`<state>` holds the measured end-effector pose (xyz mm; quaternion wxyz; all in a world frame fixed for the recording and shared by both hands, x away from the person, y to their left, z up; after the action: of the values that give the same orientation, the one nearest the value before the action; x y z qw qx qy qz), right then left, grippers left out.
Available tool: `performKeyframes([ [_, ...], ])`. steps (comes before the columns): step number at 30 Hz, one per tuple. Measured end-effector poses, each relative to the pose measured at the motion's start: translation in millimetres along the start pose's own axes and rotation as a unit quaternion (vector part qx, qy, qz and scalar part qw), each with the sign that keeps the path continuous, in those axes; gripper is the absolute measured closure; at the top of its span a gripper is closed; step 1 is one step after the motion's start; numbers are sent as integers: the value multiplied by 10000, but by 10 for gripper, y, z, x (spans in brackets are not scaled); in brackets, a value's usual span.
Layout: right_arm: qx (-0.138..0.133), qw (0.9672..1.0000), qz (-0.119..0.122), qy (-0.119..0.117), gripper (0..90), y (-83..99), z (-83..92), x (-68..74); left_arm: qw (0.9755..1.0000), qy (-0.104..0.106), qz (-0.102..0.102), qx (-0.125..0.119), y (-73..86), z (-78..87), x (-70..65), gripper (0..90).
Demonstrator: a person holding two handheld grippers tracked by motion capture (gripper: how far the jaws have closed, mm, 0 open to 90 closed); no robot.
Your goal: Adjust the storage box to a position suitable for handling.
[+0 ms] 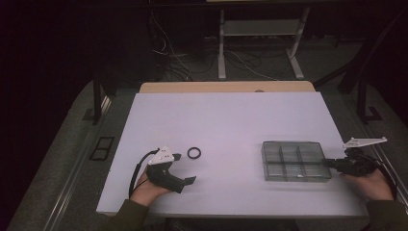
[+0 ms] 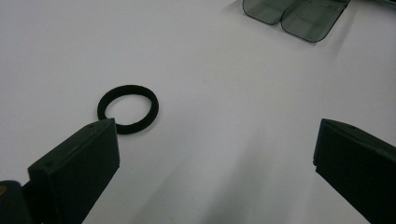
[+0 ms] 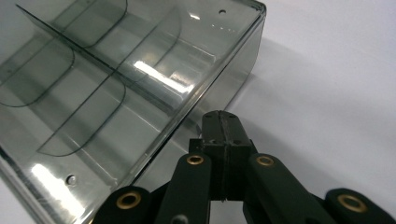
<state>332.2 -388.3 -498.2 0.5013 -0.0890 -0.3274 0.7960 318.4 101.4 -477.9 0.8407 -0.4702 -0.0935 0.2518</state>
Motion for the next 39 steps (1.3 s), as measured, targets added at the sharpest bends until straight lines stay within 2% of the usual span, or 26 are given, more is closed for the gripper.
performKeyframes([
  [12,21,10000,-35,-11,891,-16,-32,33,10000,-2,-3,6,2,-3,1,0],
  [39,147,9991,291,-262,891,-111,-158,285,10000,0,-11,4,2,-12,-3,0],
])
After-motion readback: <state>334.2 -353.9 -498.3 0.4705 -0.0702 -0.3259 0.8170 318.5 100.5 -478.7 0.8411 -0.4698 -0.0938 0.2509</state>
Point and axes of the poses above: each handheld gripper's, and its own axes: z roughly backward along the jaws, y roughly out of its underside, x roughly to its left, the point moved 8 cm from there along -z, roughly forward along the jaws, and after that the axes turned 3 degrees about -z, right-handed, at the moved point
